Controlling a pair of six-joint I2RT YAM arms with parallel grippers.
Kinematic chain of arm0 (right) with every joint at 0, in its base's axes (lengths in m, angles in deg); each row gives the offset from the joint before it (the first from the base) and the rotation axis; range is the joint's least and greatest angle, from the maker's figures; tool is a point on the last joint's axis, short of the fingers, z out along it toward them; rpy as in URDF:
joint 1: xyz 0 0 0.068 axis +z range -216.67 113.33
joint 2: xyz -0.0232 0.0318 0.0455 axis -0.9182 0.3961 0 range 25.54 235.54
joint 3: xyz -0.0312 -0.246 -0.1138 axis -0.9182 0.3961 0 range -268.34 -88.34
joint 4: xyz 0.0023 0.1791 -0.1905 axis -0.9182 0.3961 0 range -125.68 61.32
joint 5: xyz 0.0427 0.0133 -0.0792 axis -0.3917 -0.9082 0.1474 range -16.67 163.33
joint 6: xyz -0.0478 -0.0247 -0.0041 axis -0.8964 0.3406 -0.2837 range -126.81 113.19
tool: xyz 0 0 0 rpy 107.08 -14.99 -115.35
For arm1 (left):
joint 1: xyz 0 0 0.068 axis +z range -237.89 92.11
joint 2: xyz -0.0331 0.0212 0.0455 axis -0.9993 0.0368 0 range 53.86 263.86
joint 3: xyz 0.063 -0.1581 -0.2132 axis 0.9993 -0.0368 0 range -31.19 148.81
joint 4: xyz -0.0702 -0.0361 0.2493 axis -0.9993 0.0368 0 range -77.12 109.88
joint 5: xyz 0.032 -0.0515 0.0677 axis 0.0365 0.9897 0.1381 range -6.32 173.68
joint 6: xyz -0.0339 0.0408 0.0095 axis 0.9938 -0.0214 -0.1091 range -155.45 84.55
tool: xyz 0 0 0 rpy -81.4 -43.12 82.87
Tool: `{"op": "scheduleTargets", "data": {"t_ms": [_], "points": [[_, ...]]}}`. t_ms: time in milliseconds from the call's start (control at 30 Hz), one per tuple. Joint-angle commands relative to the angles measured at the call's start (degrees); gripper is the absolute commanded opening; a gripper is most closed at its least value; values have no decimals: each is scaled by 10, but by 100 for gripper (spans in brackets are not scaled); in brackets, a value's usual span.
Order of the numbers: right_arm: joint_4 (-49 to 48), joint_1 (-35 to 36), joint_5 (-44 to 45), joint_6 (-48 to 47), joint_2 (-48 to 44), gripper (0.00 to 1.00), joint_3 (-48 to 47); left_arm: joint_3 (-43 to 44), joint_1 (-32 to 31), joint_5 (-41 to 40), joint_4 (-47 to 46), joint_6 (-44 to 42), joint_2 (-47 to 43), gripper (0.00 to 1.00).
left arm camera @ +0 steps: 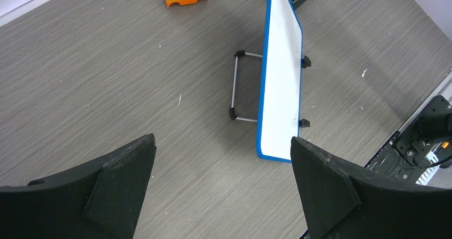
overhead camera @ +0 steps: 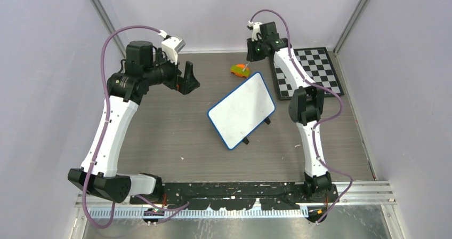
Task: Write a sentence on the whiteboard
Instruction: Open the whiteboard marker at the center of the board.
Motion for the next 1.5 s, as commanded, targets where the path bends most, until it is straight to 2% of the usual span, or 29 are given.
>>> {"op": "scheduleTargets", "data": {"t_ms": [0, 167, 433, 867, 1033, 1167, 1300, 1400, 1467], "points": [[-23, 7, 14, -17, -26, 26, -20, 20, 3, 15, -20, 6, -3, 100], [-23, 10, 24, -29, -48, 13, -17, 17, 3, 14, -21, 3, -6, 100], [-21, 10, 37, -40, -97, 2, -7, 15, 3, 5, -20, -2, -9, 100], [18, 10, 12, -14, -210, 0, -19, 34, 3, -24, -4, 7, -6, 100], [54, 11, -70, 21, -290, 0, 4, 87, 4, -2, 44, -19, 11, 100], [62, 11, -182, 72, -361, 0, 65, 103, 3, 83, 61, -49, 3, 100], [110, 10, -282, 104, -395, 0, 78, 138, 3, 165, 98, -73, 3, 100], [116, 15, -326, 123, -432, 0, 137, 174, 2, 192, 144, -78, 23, 99], [123, 23, -352, 128, -453, 0, 164, 187, -3, 209, 168, -84, 33, 95]]}}
